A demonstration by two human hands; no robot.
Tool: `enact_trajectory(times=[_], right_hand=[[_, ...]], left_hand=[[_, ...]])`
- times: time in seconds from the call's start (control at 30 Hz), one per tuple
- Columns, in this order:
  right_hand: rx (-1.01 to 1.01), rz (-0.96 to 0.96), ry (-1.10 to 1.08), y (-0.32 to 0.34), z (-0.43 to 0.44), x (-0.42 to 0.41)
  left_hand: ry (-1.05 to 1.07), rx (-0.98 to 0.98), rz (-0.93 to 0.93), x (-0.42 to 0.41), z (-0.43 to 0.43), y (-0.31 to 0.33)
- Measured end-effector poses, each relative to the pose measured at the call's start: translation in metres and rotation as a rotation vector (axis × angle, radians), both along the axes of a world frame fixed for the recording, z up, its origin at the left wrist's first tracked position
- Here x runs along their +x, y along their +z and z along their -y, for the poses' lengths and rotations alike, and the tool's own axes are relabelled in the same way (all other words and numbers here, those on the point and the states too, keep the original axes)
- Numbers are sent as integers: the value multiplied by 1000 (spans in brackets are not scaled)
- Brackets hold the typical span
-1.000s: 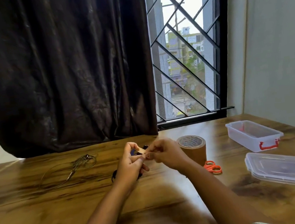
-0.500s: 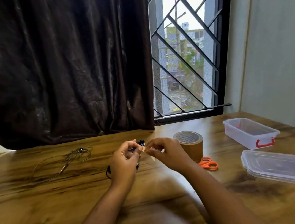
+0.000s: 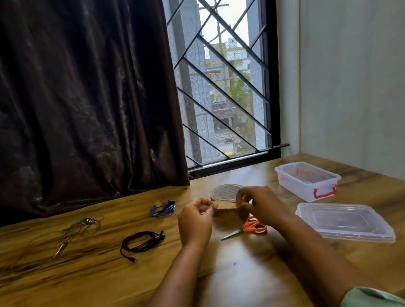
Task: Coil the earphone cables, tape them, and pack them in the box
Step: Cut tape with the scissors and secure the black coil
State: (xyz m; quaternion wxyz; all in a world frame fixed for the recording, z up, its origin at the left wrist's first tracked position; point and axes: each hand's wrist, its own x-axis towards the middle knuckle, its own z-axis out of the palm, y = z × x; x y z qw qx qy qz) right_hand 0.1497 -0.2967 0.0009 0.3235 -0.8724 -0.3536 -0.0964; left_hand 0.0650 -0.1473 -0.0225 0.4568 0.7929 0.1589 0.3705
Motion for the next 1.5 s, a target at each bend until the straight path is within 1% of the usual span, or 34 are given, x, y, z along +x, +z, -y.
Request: enact_trajectory(times=[0.07,0.17,0.27,0.33,0.4,0.6,0.7,0.8,0.93,1.03,1.1,1.13,1.27,1.37,1.5], right_hand=[[58,-20,-36,-10,7,8],[118,-59,-13,-20,5,10],[83,-2,-4,-19,-1,12],[99,35,-15,-17,-2,13],[140,54,-15,-15,-2,11],[127,83,-49,-13,0,5],[4,123,-72,-12,-2,0],[-33,132,-122,-13,-7,-1],[-39,72,-130,-10,-4,-1],[-182,5,-159,-6,7,-2],[-334,7,-141,-5,11,-7],[-372,15,-119,-5,11,-11],[-422,10,-59,-3,5,-23],[-503,36,-42,-3,2,-30],[-550,33,-37,-6,3,-36]], left_hand=[[-13,-34,-30,8,-3,-2],[-53,-97,-15,12,-8,-4],[-79,-111,-14,13,-8,-5],[-83,-99,-29,13,-8,-5],[-82,-84,-39,14,-8,-5],[-50,-77,-45,17,-10,-8],[-52,-79,-36,15,-9,-7],[-59,-86,-35,14,-9,-6],[-79,-97,-44,13,-9,-5],[-101,-123,-41,11,-11,-5],[-122,-150,-32,9,-13,-5],[-129,-153,-36,8,-14,-4],[-144,-159,-60,6,-15,-2],[-153,-178,-62,5,-16,-2],[-160,-194,-71,3,-18,-2]])
